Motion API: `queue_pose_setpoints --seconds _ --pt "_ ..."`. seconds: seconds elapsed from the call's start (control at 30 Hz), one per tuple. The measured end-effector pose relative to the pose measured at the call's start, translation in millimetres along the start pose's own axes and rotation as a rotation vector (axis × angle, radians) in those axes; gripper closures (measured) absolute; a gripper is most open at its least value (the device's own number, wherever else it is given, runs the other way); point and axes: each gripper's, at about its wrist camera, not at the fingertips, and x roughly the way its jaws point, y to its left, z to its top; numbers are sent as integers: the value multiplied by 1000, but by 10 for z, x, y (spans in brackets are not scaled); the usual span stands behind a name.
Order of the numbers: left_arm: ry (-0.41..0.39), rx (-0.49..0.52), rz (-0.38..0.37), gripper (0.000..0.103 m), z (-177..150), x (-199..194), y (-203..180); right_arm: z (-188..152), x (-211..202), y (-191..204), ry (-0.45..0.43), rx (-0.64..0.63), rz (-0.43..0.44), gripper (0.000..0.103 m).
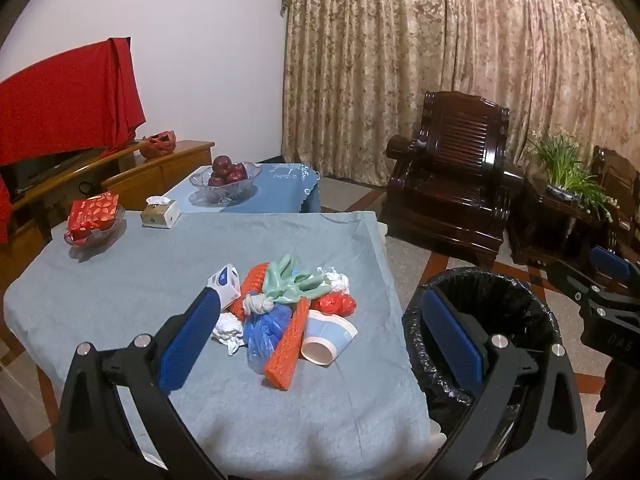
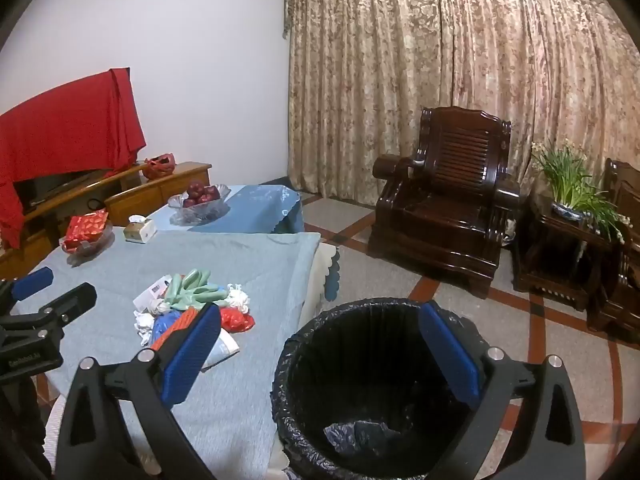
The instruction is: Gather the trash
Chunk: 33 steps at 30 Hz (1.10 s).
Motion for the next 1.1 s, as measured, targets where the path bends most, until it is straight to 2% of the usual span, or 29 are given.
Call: queue_pose_setpoints --seconds 0.53,1.1 --pt "-15 -8 3 5 68 -16 19 16 -17 12 -10 -10 -6 6" --pt "-22 -14 4 5 0 -48 57 18 1 17 -9 -10 -8 6"
